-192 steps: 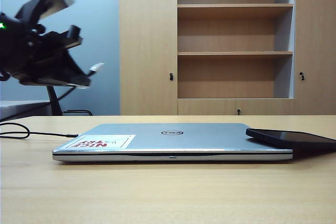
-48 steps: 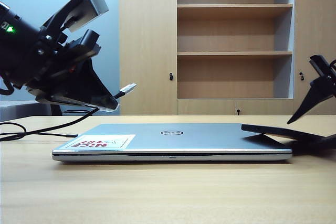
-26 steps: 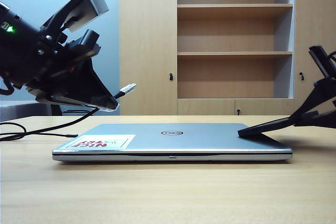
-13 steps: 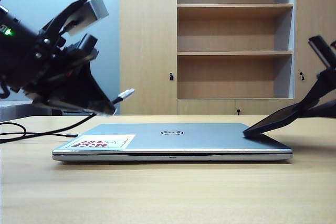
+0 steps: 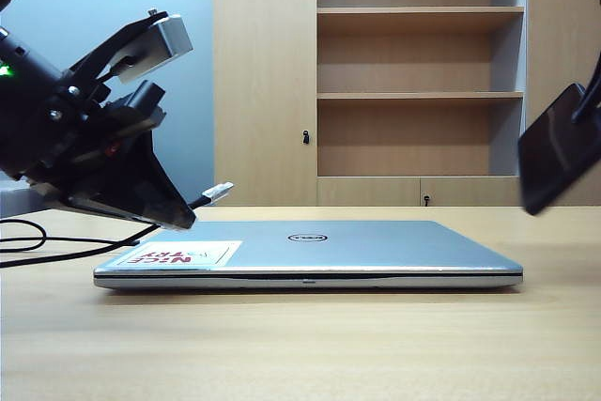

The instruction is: Pick up the charging cable and the phone, plug the charging cable into the charging port on the phone, and finally place them back on the table.

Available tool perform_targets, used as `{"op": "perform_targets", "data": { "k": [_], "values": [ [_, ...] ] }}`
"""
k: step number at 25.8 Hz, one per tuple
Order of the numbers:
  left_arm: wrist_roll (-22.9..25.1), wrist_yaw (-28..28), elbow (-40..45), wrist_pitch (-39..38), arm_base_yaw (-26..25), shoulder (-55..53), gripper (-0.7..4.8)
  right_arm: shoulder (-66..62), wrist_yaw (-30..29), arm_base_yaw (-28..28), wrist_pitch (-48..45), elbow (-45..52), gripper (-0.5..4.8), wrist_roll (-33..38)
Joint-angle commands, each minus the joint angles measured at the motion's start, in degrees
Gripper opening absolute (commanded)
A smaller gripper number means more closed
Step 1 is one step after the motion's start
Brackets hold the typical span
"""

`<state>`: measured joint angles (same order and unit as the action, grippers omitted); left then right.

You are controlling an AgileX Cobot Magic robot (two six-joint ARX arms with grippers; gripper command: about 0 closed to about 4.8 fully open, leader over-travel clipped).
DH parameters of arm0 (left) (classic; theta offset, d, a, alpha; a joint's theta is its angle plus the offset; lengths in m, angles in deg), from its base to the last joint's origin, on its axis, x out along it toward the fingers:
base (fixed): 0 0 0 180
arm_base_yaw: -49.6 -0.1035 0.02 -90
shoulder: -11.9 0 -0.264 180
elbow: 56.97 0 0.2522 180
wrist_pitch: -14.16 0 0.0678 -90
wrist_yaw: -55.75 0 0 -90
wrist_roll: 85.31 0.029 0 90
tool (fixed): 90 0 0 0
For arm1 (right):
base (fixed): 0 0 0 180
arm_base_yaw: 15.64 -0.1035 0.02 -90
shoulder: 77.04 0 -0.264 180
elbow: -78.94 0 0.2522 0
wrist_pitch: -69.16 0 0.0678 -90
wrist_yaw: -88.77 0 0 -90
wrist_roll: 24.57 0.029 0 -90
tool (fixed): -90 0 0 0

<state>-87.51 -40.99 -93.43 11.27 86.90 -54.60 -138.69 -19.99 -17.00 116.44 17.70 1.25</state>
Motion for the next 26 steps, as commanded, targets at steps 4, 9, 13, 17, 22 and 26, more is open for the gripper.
{"op": "perform_targets", "data": {
  "k": [4, 9, 13, 17, 22, 26],
  "values": [
    [5.0, -0.1, 1.7, 0.4, 0.2, 0.2, -0.06, 0.3, 9.1, -5.7, 15.2, -7.2, -0.09, -7.3],
    [5.2, -0.1, 3.2, 0.4, 0.2, 0.2, -0.06, 0.1, 15.0, -11.4, 21.9, -7.7, -0.09, -9.1],
    [5.2, -0.1, 3.3, 1.3, 0.2, 0.2, -0.06, -1.6, 19.3, -15.4, 28.0, -7.7, -0.09, -10.1],
    [5.2, -0.1, 3.3, 2.4, 0.2, 0.2, -0.06, -5.2, 20.4, -16.8, 31.5, -7.7, -0.09, -10.3],
    [5.2, -0.1, 3.3, 2.5, 0.2, 0.2, -0.06, -9.4, 21.8, -17.4, 32.0, -7.7, -0.09, -10.3],
    [5.2, -0.1, 3.3, 2.5, 0.2, 0.2, -0.06, -11.1, 21.6, -17.4, 32.1, -7.7, -0.08, -10.3]
  ]
}}
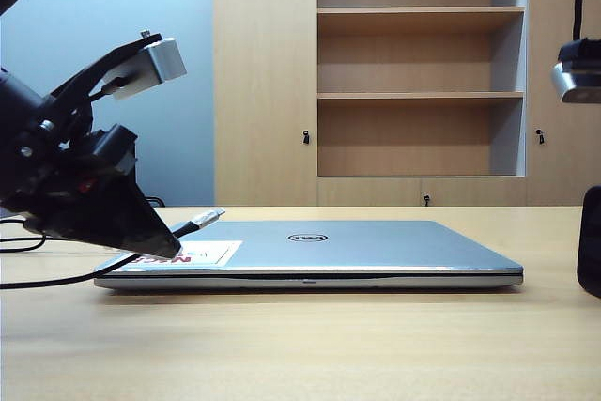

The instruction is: Pick up the charging cable and the phone, plug the charging cable into the charging port on the phone, and finally place them back on the table.

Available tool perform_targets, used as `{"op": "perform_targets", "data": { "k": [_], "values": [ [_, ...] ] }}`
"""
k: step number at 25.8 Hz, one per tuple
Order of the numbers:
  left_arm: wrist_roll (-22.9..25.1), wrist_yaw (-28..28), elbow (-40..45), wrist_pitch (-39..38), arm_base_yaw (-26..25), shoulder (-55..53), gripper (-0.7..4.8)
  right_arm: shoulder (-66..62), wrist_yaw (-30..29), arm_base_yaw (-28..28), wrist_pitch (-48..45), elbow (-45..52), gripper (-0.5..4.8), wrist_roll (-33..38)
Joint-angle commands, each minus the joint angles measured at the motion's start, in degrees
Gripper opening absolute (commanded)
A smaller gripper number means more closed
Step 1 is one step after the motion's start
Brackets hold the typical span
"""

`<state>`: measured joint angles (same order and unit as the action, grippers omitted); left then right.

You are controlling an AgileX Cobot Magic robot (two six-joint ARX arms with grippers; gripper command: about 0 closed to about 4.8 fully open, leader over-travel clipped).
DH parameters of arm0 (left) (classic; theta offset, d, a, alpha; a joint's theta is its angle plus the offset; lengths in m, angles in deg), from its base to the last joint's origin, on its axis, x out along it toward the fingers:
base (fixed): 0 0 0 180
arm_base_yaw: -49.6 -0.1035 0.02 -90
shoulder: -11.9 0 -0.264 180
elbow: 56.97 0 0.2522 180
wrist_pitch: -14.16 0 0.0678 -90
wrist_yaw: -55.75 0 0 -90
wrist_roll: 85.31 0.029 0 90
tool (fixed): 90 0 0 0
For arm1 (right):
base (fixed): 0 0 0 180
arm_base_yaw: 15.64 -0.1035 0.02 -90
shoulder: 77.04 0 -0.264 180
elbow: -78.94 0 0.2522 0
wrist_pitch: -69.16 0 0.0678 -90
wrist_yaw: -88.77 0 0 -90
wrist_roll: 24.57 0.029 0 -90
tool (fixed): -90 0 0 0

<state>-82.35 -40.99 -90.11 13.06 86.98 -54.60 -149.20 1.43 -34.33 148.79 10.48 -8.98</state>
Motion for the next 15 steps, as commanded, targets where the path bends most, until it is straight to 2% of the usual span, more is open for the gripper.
{"op": "perform_targets", "data": {
  "k": [1, 5, 8, 15],
  "values": [
    [0.0, -0.1, -0.1, 0.7, 0.1, 0.2, -0.06, -0.7, 0.2, -0.1, -0.3, -0.5, -0.07, 0.0],
    [0.0, -0.1, -0.1, 0.7, 0.1, 0.2, -0.06, -0.8, 0.0, -0.1, -0.3, -0.5, 0.19, 0.0],
    [0.0, -0.1, -0.1, 0.9, 0.1, 0.2, -0.06, -0.8, 0.0, -0.1, -0.3, -0.5, 1.2, 0.0],
    [0.0, -0.1, -0.1, 1.6, 0.1, 0.2, -0.06, -2.5, -0.4, -0.1, -0.3, -0.2, 1.27, 0.0]
  ]
}}
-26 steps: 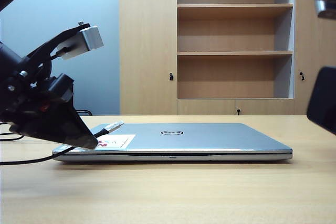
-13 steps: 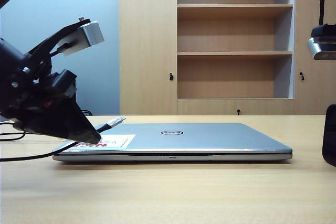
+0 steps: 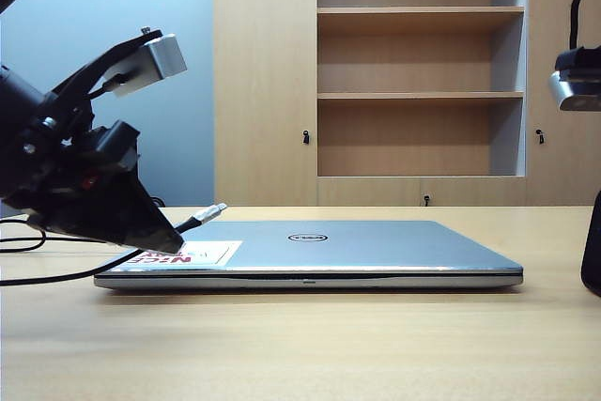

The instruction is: Pick up the charging cable and the phone, plug the charging cable into the charging port on the phone, and finally place them back on the table.

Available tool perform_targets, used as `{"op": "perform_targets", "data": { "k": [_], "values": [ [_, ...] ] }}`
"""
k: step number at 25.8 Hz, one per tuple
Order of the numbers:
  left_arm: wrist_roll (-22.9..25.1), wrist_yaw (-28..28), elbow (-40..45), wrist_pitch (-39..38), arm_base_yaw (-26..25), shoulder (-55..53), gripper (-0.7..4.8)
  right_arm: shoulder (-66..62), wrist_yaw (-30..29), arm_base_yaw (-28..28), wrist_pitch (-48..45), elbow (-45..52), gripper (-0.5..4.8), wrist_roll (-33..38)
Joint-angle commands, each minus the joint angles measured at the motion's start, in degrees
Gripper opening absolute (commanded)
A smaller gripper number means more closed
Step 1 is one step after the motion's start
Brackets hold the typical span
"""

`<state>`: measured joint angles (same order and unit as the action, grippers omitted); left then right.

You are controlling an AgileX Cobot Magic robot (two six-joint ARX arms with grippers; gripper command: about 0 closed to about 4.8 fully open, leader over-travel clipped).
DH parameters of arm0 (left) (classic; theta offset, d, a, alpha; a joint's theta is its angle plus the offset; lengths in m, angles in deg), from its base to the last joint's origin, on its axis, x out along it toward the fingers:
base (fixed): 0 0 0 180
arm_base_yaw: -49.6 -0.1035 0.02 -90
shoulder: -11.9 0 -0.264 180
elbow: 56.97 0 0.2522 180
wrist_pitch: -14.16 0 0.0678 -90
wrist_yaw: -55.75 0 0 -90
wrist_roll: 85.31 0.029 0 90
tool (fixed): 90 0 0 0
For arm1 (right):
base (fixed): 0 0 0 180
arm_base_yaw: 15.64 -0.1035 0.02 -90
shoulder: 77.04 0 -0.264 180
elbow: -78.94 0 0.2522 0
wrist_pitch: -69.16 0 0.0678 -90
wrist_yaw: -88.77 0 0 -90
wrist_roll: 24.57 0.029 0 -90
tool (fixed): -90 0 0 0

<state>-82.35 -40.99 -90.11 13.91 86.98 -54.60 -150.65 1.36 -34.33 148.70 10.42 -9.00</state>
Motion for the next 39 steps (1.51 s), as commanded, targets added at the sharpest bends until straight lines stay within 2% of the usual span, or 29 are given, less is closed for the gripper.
{"op": "perform_targets", "data": {
  "k": [1, 8, 9, 10, 11, 13, 15, 17, 20, 23, 25, 29, 30, 34, 39],
  "values": [
    [0.0, -0.1, -0.1, 0.8, 0.1, 0.2, -0.06, -1.5, -0.4, -0.1, -0.2, 0.0, 1.27, 0.0],
    [0.0, -0.1, -0.1, 0.8, 0.1, 0.2, -0.06, -8.3, -1.3, -0.1, -0.4, 0.0, 1.2, 0.0],
    [0.0, -0.1, -0.1, 0.8, 0.1, 0.2, -0.06, -8.7, -1.3, -0.1, -0.4, 0.0, 0.99, 0.0],
    [0.0, -0.1, -0.1, 0.7, 0.1, 0.2, -0.06, -9.6, -1.3, -0.1, -0.2, 0.0, -0.11, 0.0],
    [0.0, -0.1, -0.1, 0.7, 0.1, 0.2, -0.06, -9.7, -1.5, -0.1, -0.1, 0.0, -0.04, 0.0],
    [-0.5, -0.1, -0.1, 0.7, 0.1, 0.2, -0.06, -9.4, -3.5, 0.0, 0.0, -0.5, -0.06, -0.7],
    [-2.3, -0.1, -0.1, 0.7, 0.1, 0.2, -0.06, -8.8, -8.6, 0.0, -0.2, -2.1, -0.06, -2.9],
    [-2.6, -0.1, -0.1, 0.3, 1.6, 0.2, -0.06, -7.7, -16.1, 0.0, -3.5, -3.8, -0.06, -3.8],
    [-2.6, -0.1, -0.1, -0.2, 6.4, 0.2, -0.06, -5.1, -26.6, 0.0, -14.7, -4.0, -0.06, -0.7],
    [-3.3, -0.1, 0.1, -0.2, 9.8, 0.2, -0.06, -4.9, -30.2, 0.0, -21.0, -3.8, -0.06, 2.5],
    [-5.9, -0.1, 0.2, -0.7, 11.5, 0.2, -0.06, -4.9, -31.9, -0.1, -27.5, -2.8, -0.06, 4.9],
    [-9.0, -0.1, 0.2, -1.3, 12.2, 0.2, -0.06, -4.9, -35.8, -0.1, -43.4, 2.5, -0.05, 12.5],
    [-10.1, -0.1, 0.2, -1.2, 12.2, 0.2, -0.06, -4.9, -37.1, -0.3, -50.5, 5.2, -0.05, 16.2],
    [-10.9, -0.1, 0.2, -1.0, 13.0, 0.2, -0.06, -4.9, -37.7, -2.6, -66.6, 12.2, -0.05, 26.2],
    [-13.6, -0.1, 0.2, -1.0, 14.4, 0.2, -0.06, -4.9, -37.1, -5.6, -78.6, 16.6, -0.05, 33.2]
  ]
}}
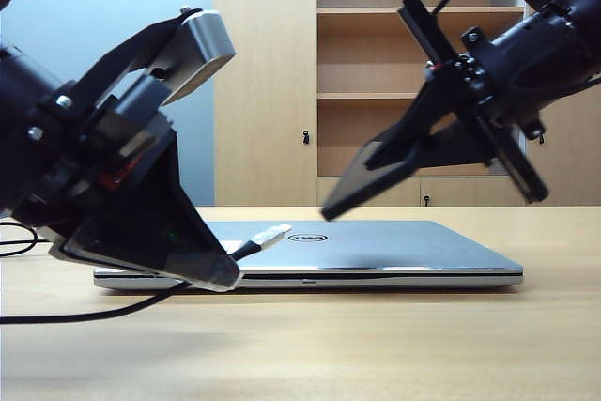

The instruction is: Pick up the charging cable and the phone, plug the charging cable into the charging port on the phone, and finally place them back on the table.

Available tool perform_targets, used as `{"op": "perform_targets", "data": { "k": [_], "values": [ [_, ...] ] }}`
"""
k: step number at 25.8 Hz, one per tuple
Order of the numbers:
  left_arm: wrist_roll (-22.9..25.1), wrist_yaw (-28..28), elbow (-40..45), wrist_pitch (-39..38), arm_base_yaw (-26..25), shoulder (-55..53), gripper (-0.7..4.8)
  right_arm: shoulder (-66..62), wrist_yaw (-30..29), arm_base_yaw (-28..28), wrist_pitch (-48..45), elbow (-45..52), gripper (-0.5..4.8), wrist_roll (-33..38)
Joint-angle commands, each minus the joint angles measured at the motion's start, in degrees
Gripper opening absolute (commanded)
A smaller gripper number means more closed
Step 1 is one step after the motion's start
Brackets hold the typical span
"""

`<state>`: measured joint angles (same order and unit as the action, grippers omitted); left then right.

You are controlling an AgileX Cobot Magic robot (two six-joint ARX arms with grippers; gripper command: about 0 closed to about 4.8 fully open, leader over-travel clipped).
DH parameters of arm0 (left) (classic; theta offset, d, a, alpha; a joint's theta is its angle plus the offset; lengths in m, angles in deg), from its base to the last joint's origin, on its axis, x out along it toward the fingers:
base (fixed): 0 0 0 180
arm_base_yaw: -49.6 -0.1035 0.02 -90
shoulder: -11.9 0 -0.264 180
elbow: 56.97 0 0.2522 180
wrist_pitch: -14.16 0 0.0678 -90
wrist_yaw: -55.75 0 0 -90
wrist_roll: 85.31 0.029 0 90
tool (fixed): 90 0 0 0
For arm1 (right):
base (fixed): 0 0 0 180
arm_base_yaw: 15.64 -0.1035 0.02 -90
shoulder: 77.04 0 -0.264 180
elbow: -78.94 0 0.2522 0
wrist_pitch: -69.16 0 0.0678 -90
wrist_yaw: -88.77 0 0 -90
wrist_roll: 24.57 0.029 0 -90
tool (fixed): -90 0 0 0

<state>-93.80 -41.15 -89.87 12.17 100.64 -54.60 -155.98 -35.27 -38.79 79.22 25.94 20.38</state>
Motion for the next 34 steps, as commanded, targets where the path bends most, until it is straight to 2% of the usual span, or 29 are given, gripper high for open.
{"op": "perform_targets", "data": {
  "k": [1, 4, 5, 10, 14, 18, 34],
  "values": [
    [-2.8, 0.0, -0.1, 0.8, 1.0, 0.2, -0.06, 0.4, -0.2, -1.6, -11.1, 1.8, -0.05, 4.6],
    [-3.6, 0.0, -0.1, 0.9, 1.8, 0.2, -0.06, 0.4, 1.4, -2.8, -16.2, 3.8, -0.05, 7.5],
    [-5.3, 0.0, -0.1, 1.2, 1.8, 0.2, -0.06, 0.4, 2.7, -3.3, -17.9, 4.6, -0.05, 8.0],
    [-11.1, 0.0, -0.1, 4.1, 1.8, -0.7, -0.06, 0.4, 7.2, -6.3, -20.1, 5.4, -0.05, 8.0],
    [-12.0, 0.0, -0.1, 6.6, 1.8, -2.6, -0.06, 0.4, 9.0, -8.2, -23.6, 6.8, -0.05, 8.0],
    [-14.8, 0.0, -0.1, 8.0, 1.8, -3.4, -0.06, 0.4, 10.0, -8.4, -23.6, 8.6, -0.05, 9.7],
    [-15.0, 0.0, -0.1, 9.1, 1.8, -3.4, -0.06, 0.2, 11.0, -8.3, -25.0, 10.2, -0.05, 15.4]
  ]
}}
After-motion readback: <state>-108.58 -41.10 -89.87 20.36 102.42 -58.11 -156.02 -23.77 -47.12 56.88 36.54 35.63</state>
